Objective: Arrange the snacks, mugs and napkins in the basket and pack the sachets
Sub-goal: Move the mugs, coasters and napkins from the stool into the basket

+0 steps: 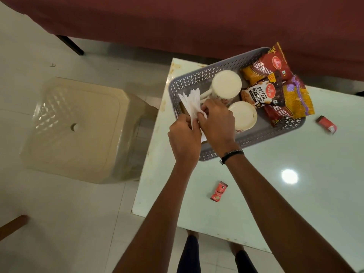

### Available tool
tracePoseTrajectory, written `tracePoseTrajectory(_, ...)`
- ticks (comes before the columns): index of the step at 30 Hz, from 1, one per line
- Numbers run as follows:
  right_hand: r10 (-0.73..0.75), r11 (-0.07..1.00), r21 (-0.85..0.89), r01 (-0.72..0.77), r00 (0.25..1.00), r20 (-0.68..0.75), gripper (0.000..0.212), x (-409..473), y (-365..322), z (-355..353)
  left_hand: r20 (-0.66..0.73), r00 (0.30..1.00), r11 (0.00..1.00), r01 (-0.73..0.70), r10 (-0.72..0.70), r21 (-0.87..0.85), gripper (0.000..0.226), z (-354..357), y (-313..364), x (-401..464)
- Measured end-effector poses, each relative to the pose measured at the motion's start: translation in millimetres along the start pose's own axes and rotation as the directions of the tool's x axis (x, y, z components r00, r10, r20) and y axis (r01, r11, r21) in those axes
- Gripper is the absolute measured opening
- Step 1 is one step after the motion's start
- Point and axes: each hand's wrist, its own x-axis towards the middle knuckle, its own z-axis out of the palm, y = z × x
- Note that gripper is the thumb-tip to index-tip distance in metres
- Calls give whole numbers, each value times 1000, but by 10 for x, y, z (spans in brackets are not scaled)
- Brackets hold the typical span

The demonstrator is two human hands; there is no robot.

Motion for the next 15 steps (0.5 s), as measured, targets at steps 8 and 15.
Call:
tracePoseTrajectory(8,-59,997,-45,58,998,-24,16,-33,49,49,5,1000,999,14,-14,35,25,-12,-7,56)
tracePoseTrajectory(15,-59,993,89,81,972,-228,25,-17,250,-323,9,999,996,48,-48,-77,13,-138,-29,28)
